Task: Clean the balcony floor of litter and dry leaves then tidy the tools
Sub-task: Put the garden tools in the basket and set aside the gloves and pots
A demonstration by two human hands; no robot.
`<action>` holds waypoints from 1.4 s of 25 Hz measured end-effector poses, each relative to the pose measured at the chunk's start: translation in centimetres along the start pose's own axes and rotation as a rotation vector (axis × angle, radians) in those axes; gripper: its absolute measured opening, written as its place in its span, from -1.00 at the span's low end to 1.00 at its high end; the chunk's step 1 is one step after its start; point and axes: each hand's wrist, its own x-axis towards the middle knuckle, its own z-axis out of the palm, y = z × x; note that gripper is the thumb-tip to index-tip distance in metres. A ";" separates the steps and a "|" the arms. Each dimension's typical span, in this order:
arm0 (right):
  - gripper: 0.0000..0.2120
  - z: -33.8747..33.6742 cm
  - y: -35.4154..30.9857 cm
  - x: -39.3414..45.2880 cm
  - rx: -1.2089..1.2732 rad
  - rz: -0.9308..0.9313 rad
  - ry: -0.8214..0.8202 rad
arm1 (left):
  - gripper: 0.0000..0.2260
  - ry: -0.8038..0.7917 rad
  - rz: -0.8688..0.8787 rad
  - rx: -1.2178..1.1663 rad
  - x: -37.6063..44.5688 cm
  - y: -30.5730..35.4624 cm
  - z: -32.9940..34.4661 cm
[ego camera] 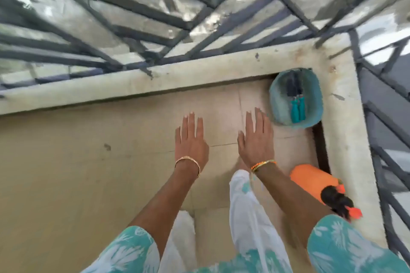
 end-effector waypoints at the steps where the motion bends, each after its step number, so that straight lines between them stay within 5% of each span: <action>1: -0.47 -0.1 -3.1 -1.0 -0.021 -0.051 -0.020 | -0.40 -0.010 -0.049 -0.027 -2.1 -2.8 0.2; 8: -0.46 1.0 -25.1 -8.1 -0.106 -0.394 -0.170 | -0.37 0.017 -0.306 -0.216 -14.7 -20.6 1.4; 18: -0.55 -2.2 -51.1 -17.5 -0.069 -0.787 -0.137 | -0.42 0.213 -0.621 -0.375 -31.0 -41.3 -0.5; 25: -0.58 -0.4 -65.7 -17.7 -0.053 -0.958 -0.155 | -0.43 0.290 -0.784 -0.425 -34.1 -54.6 -1.2; 35: -0.58 1.9 -86.8 -17.2 -0.118 -1.139 -0.305 | -0.42 0.184 -1.091 -0.700 -35.5 -70.5 -1.9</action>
